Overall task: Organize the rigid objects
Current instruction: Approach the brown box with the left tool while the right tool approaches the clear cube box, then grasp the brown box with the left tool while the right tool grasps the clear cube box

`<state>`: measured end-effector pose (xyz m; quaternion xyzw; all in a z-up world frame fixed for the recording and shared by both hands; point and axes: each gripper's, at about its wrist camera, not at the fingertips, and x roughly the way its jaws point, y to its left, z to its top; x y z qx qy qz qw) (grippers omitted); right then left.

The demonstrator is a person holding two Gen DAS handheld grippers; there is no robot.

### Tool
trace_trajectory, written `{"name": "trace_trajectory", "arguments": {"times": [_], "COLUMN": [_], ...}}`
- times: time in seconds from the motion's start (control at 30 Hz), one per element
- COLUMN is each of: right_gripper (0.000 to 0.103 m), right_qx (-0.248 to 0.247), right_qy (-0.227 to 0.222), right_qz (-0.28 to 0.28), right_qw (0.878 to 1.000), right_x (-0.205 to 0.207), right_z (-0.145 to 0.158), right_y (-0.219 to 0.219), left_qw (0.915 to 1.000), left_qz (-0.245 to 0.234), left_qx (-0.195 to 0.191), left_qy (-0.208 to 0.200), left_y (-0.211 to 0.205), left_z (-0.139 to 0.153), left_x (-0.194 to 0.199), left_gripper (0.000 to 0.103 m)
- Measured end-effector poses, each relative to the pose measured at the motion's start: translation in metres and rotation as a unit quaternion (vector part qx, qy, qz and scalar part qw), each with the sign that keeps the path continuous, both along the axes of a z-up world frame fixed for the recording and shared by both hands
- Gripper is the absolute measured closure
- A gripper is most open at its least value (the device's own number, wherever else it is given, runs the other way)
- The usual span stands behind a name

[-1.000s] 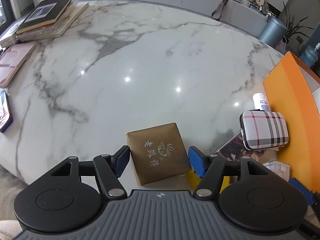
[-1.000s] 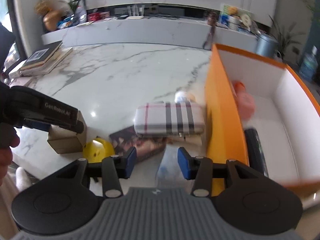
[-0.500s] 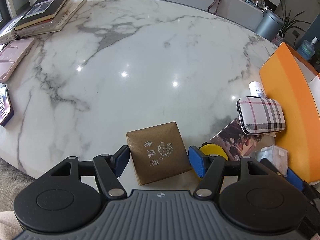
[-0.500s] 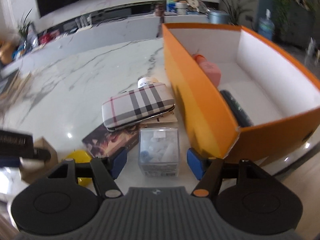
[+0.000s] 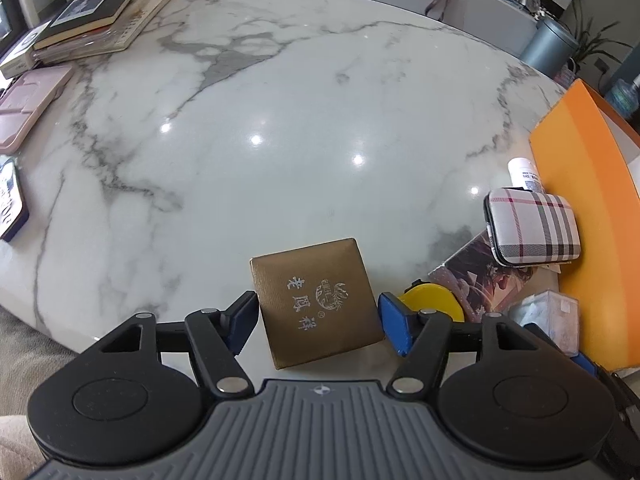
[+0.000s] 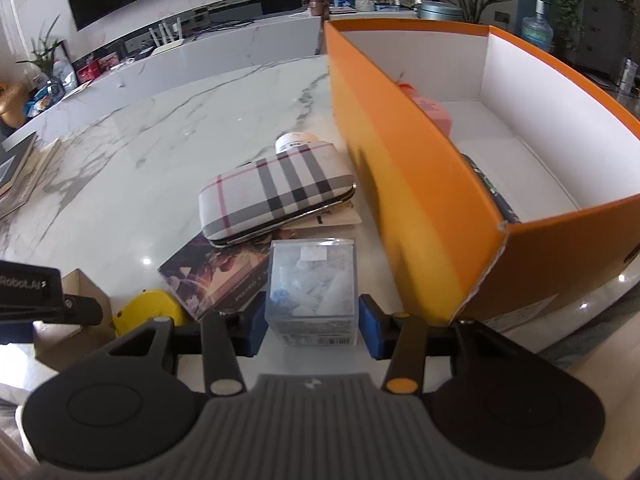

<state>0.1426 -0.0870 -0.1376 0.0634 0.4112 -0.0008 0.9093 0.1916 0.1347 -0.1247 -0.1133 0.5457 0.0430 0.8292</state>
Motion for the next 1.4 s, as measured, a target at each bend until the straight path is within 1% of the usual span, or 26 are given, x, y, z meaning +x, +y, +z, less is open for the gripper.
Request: {"name": "trace_trajectory", "arguments": {"times": [0.07,0.2,0.27,0.37,0.4,0.43,0.47,0.5,0.53,0.57,0.6,0.63,0.7,0.73,0.77,0.8,0.83,0.9,0.93,0.97,1.03,1.1,1.2,1.33,1.4], "right_gripper": [0.055,0.055,0.055,0.055,0.055,0.055,0.056,0.055,0.055,0.055,0.055,0.055,0.055,0.055,0.055,0.055,0.055,0.055,0.055,0.055,0.055,0.055,0.055,0.055,0.055], "right_qx": [-0.002,0.006,0.012,0.024,0.028,0.03,0.032,0.035,0.041,0.045,0.045,0.043,0.049,0.055,0.062,0.069,0.078,0.094,0.102,0.108,0.113,0.11,0.103,0.095,0.092], "right_qy": [-0.012,-0.037,-0.04,-0.047,-0.054,-0.063,-0.071,-0.078,-0.086,-0.095,-0.104,-0.109,-0.103,-0.096,-0.089,-0.084,-0.078,-0.062,-0.054,-0.049,-0.043,-0.043,-0.038,-0.03,-0.03], "right_qz": [0.016,0.055,0.063,0.062,0.063,0.065,0.066,0.068,0.069,0.072,0.076,0.081,0.087,0.087,0.086,0.085,0.083,0.072,0.069,0.067,0.067,0.069,0.07,0.074,0.078], "right_qw": [1.0,0.998,0.997,0.997,0.996,0.995,0.995,0.994,0.993,0.992,0.991,0.99,0.99,0.99,0.99,0.99,0.99,0.991,0.991,0.991,0.99,0.991,0.991,0.992,0.992], "right_x": [-0.006,-0.02,-0.026,-0.033,-0.036,-0.039,-0.042,-0.045,-0.049,-0.052,-0.056,-0.058,-0.059,-0.06,-0.061,-0.061,-0.059,-0.057,-0.056,-0.055,-0.055,-0.054,-0.052,-0.05,-0.05], "right_z": [0.004,0.015,0.021,0.03,0.034,0.039,0.042,0.047,0.051,0.056,0.061,0.063,0.064,0.063,0.062,0.06,0.058,0.054,0.053,0.052,0.051,0.05,0.046,0.041,0.041], "right_y": [0.002,0.004,0.0,-0.009,-0.013,-0.015,-0.018,-0.02,-0.023,-0.026,-0.027,-0.028,-0.031,-0.035,-0.039,-0.043,-0.047,-0.053,-0.055,-0.056,-0.056,-0.055,-0.053,-0.052,-0.052], "left_qw": [0.9999,0.9995,0.9993,0.999,0.9987,0.998,0.9975,0.9968,0.9963,0.9952,0.9947,0.9952,0.9957,0.9953,0.9952,0.9955,0.9959,0.9967,0.9965,0.9959,0.9939,0.9921,0.9903,0.9896,0.9893], "left_qz": [0.01,0.024,0.02,0.003,0.0,-0.008,-0.016,-0.019,-0.025,-0.037,-0.045,-0.045,-0.05,-0.054,-0.057,-0.059,-0.056,-0.056,-0.065,-0.081,-0.109,-0.123,-0.133,-0.126,-0.121], "left_qx": [0.002,-0.02,-0.026,-0.023,-0.02,-0.017,-0.023,-0.027,-0.016,0.004,0.019,0.017,-0.015,-0.019,-0.013,-0.007,-0.008,-0.014,-0.013,-0.008,0.01,0.022,0.033,0.044,0.042], "left_qy": [-0.008,-0.01,-0.019,-0.039,-0.047,-0.06,-0.065,-0.073,-0.081,-0.09,-0.091,-0.086,-0.077,-0.078,-0.079,-0.074,-0.07,-0.057,-0.051,-0.041,-0.017,0.004,0.025,0.053,0.071], "left_y": [0.002,0.001,-0.005,-0.017,-0.021,-0.025,-0.027,-0.029,-0.034,-0.04,-0.045,-0.046,-0.045,-0.045,-0.046,-0.047,-0.046,-0.046,-0.048,-0.051,-0.06,-0.066,-0.072,-0.076,-0.076], "left_z": [0.005,0.019,0.028,0.043,0.049,0.055,0.061,0.067,0.072,0.075,0.076,0.076,0.076,0.077,0.078,0.077,0.076,0.071,0.068,0.066,0.059,0.051,0.039,0.019,0.009], "left_x": [-0.004,-0.021,-0.033,-0.051,-0.056,-0.06,-0.061,-0.063,-0.065,-0.066,-0.065,-0.064,-0.066,-0.069,-0.072,-0.075,-0.076,-0.078,-0.079,-0.079,-0.077,-0.073,-0.066,-0.056,-0.052], "left_gripper": [0.028,0.03,0.03,0.032,0.059,0.081,0.099,0.095,0.091,0.091,0.091,0.091,0.09,0.09,0.089,0.08,0.075,0.055,0.051,0.044,0.038,0.03,0.025,0.025,0.026]}}
